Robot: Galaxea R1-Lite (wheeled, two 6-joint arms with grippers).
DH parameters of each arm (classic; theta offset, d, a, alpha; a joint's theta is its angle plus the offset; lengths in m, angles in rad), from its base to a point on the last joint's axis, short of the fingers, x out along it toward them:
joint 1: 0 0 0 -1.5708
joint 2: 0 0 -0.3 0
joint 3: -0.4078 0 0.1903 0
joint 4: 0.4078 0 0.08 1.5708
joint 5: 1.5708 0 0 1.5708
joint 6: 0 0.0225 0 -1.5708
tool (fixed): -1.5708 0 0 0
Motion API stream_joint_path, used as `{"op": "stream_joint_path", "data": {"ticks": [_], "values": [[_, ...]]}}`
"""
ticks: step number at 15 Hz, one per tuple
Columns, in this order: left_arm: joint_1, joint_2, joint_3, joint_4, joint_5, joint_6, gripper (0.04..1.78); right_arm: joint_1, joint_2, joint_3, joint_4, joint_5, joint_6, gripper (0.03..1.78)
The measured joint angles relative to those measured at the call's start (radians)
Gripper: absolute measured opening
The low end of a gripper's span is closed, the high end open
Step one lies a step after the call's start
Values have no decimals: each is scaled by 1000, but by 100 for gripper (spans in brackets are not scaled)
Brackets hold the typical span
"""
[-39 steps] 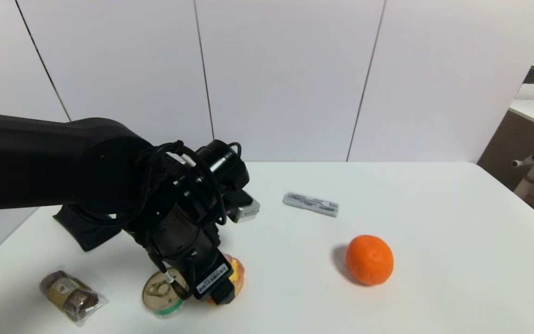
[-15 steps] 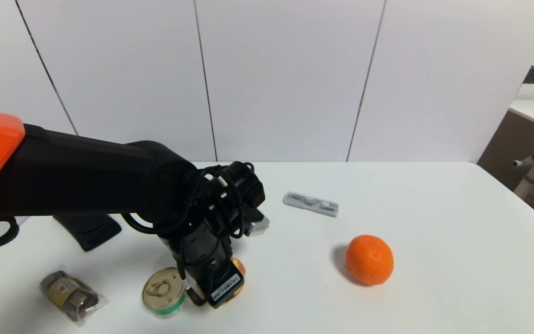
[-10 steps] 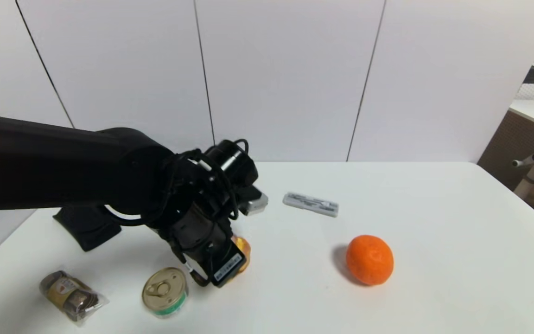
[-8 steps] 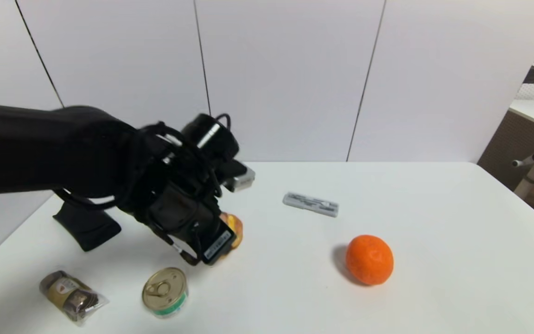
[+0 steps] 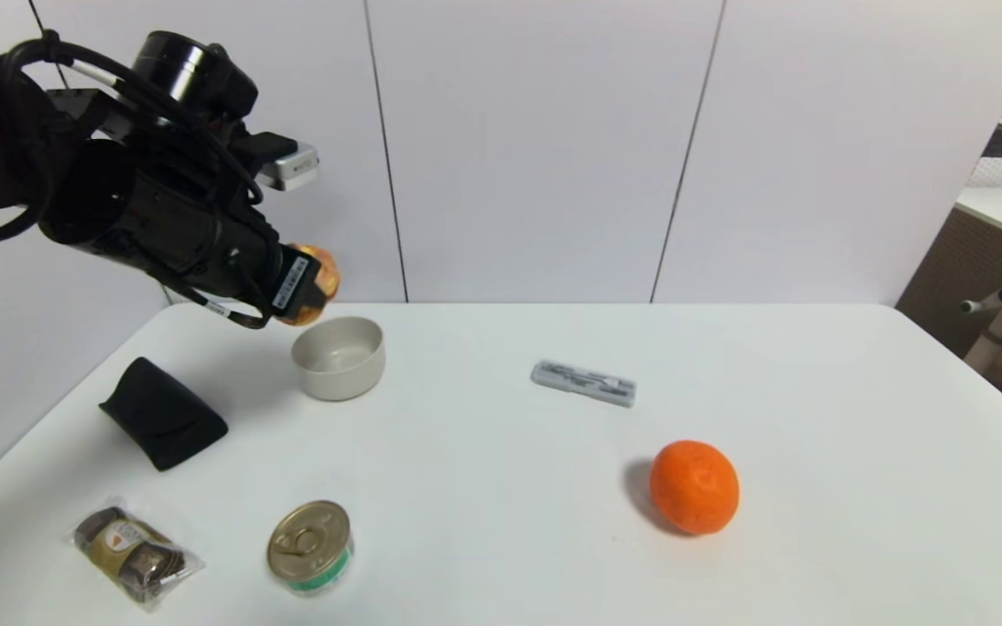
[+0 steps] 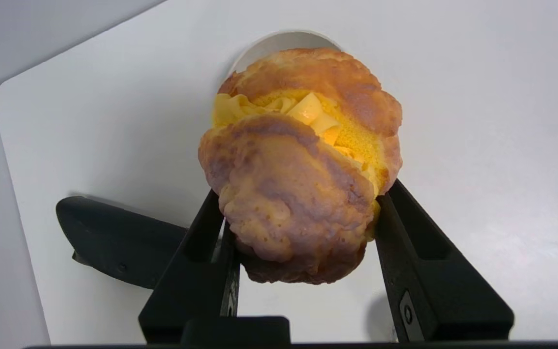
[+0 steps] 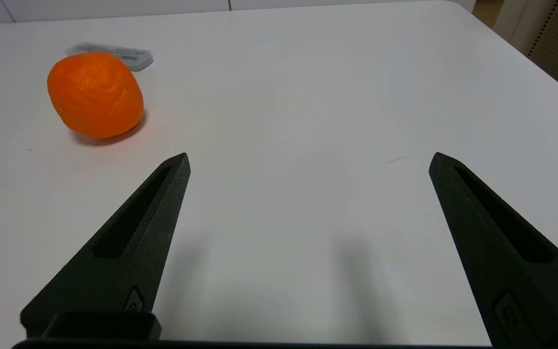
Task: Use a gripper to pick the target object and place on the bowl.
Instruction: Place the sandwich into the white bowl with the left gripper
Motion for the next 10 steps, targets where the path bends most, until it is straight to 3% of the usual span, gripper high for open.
{"op": "stream_joint_path", "data": {"ticks": [10], "values": [[30,222,-66,-32,-14,2,82,0,0,0,0,0,0,171]]}}
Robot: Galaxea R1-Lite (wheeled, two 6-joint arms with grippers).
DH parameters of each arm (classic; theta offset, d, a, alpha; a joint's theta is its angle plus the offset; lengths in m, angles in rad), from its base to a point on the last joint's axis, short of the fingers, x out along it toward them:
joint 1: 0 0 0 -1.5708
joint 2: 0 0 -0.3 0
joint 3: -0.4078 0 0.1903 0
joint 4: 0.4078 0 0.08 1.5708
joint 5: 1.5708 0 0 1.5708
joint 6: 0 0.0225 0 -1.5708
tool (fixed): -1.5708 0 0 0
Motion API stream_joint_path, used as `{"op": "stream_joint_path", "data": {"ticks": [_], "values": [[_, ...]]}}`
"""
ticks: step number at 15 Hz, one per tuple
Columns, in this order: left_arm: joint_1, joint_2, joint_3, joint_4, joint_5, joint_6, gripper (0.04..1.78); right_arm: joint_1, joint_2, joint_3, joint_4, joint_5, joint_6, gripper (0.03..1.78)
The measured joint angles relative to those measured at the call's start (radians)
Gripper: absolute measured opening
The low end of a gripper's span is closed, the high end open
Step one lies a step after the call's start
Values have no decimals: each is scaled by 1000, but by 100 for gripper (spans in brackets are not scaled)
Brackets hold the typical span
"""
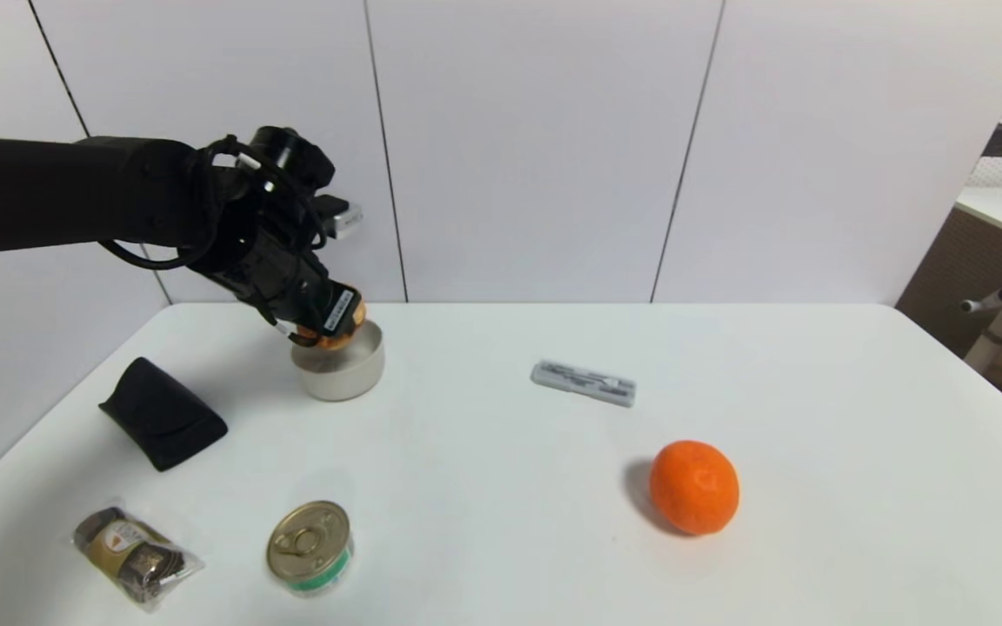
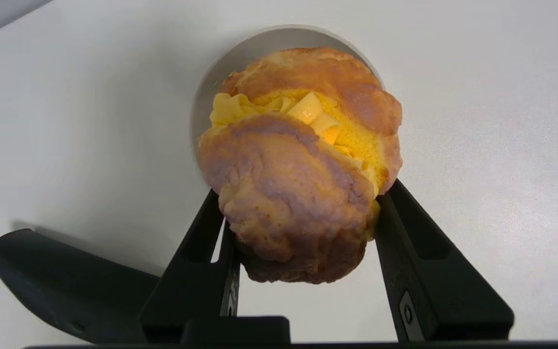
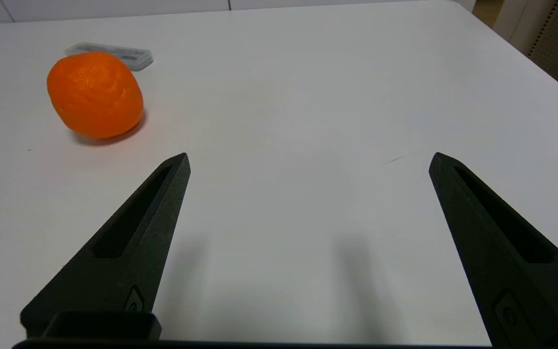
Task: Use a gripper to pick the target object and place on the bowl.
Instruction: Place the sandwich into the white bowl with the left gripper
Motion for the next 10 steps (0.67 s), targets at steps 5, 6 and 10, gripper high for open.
{"op": "stream_joint_path", "data": {"ticks": [5,6,10], "values": [[8,34,-1,-1,0,-1,102,0,0,0,0,-1,0,171],[14,36,-2,-1,0,7,111,0,0,0,0,0,0,171],[18,35,-17,-6,0,13,135,0,0,0,0,0,0,171]]}}
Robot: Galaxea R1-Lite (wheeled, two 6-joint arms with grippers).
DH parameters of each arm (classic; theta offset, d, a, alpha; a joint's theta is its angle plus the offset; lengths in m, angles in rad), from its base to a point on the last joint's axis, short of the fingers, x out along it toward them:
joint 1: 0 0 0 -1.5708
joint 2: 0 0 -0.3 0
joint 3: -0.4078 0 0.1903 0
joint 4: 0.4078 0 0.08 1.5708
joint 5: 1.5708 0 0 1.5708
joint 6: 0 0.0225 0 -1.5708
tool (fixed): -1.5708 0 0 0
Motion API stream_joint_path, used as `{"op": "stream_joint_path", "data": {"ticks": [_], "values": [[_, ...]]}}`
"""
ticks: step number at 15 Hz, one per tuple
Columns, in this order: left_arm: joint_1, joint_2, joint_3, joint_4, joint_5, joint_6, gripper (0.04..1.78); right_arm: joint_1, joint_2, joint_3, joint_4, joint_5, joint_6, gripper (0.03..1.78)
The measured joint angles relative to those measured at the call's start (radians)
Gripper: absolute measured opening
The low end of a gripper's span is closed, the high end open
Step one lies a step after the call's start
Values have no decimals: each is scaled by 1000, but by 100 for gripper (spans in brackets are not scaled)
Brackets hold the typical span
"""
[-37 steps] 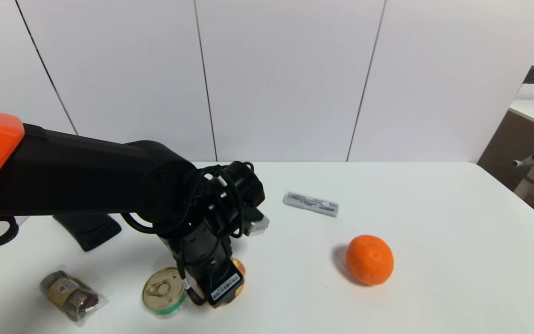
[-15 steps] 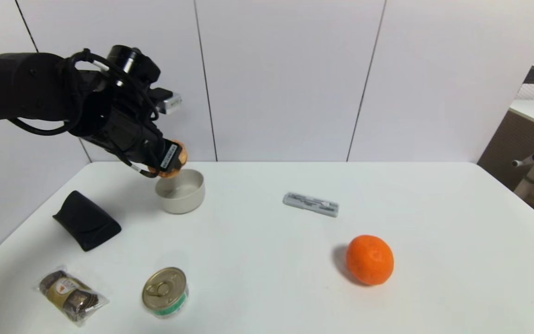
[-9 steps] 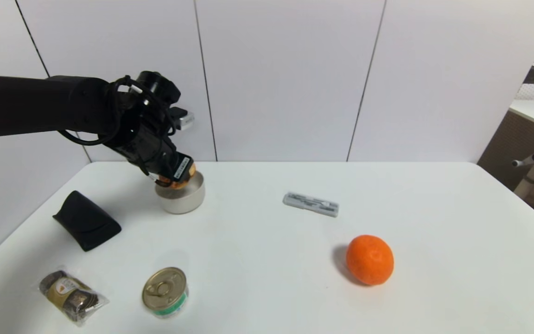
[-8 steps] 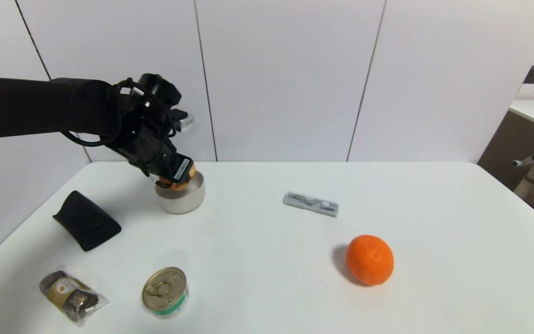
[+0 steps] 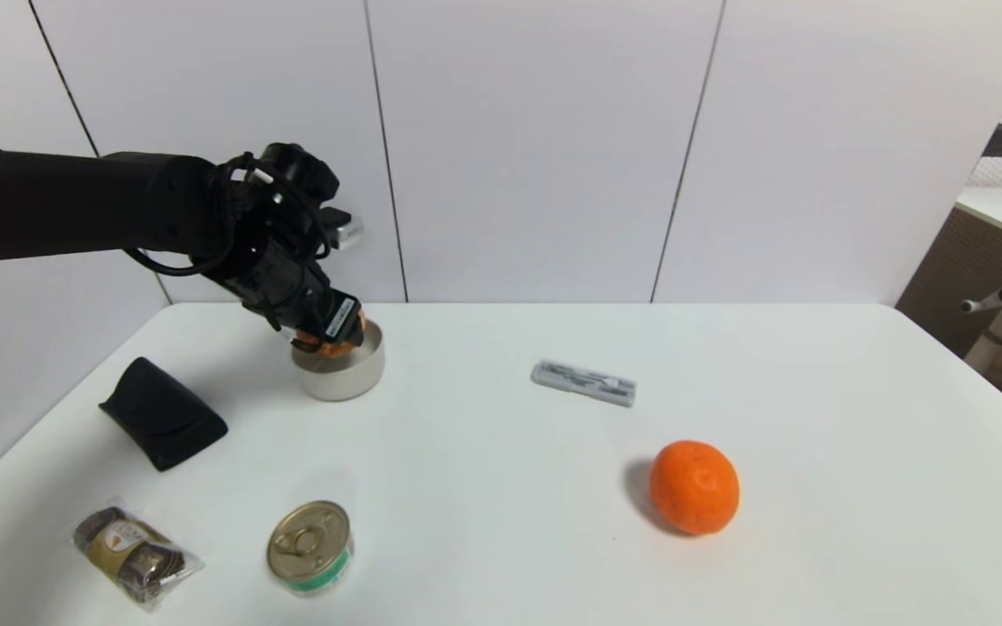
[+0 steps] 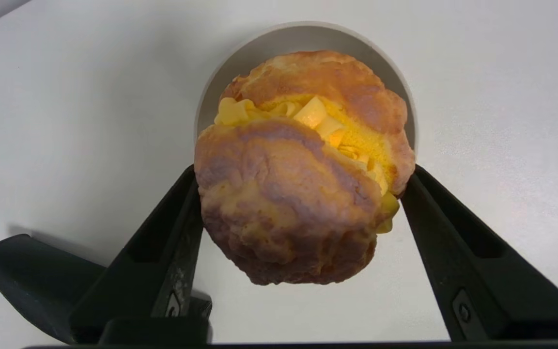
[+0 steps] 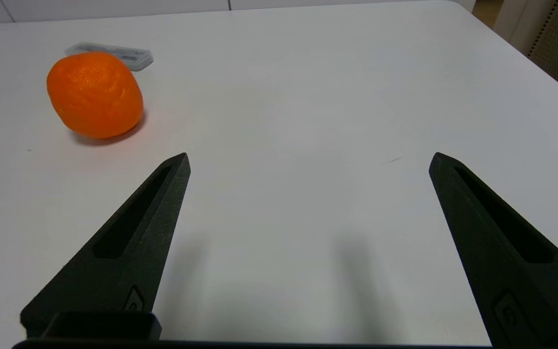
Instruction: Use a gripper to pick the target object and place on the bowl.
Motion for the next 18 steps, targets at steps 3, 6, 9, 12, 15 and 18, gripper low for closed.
{"op": "stream_joint_path", "data": {"ticks": [3,6,9,12,15,18], "values": [[0,-13,-7,1,1,22,147,0,0,0,0,0,0,171],[-1,-17,-8,-1,0,41,154,0,0,0,0,0,0,171],[-1,-35,-6,-43,0,43,159,0,0,0,0,0,0,171],[-1,-102,-1,-73,2,45,163,0,0,0,0,0,0,171],[-1,-232,0,-91,4,37,166,0,0,0,0,-1,0,171],[5,-378,7,-170,25,37,167,0,0,0,0,0,0,171]]}}
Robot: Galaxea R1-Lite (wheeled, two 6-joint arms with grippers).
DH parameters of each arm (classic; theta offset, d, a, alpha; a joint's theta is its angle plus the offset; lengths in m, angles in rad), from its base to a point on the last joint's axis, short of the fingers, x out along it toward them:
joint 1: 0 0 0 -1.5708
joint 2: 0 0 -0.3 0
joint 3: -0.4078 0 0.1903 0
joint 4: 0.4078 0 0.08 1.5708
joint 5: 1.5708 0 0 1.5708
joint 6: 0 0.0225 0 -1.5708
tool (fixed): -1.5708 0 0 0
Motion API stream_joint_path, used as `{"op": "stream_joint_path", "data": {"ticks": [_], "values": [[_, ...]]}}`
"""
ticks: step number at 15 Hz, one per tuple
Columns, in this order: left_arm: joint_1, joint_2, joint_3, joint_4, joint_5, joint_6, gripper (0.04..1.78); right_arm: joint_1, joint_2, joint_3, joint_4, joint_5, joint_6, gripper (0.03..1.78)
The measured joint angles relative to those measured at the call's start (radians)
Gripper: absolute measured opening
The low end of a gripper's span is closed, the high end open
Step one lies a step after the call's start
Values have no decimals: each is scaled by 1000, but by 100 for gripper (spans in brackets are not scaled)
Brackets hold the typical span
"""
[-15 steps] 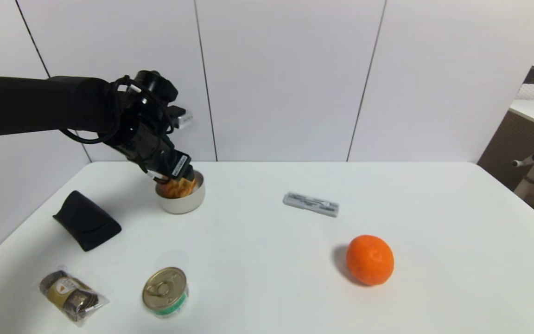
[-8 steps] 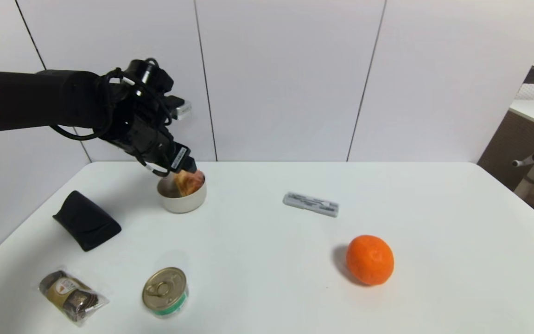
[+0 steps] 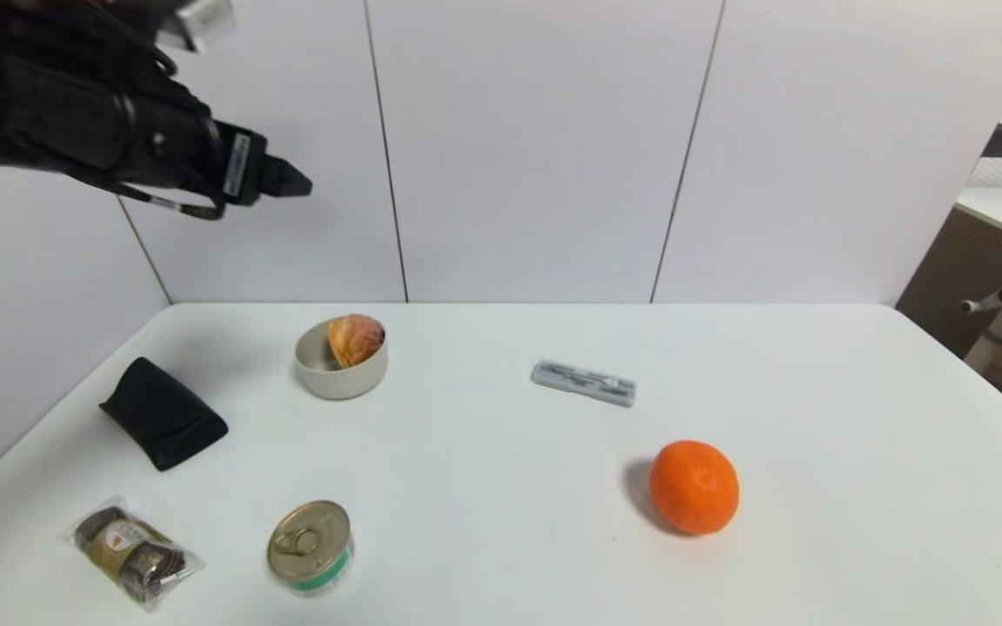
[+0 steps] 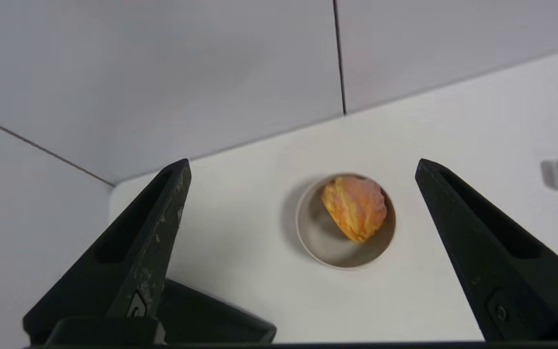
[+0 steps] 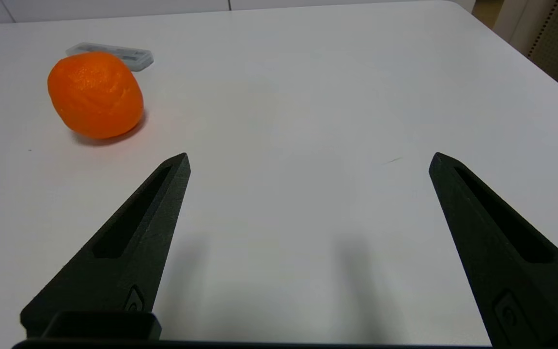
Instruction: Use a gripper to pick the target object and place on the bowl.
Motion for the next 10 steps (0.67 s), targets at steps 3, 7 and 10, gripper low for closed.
{"op": "stream_joint_path", "data": {"ticks": [3,7,10], "values": [[24,-159,124,-28,9,2,167,0,0,0,0,0,0,171],[121,-407,500,-138,8,1,169,0,0,0,0,0,0,171],[177,-629,901,-307,5,-1,169,0,0,0,0,-1,0,171]]}}
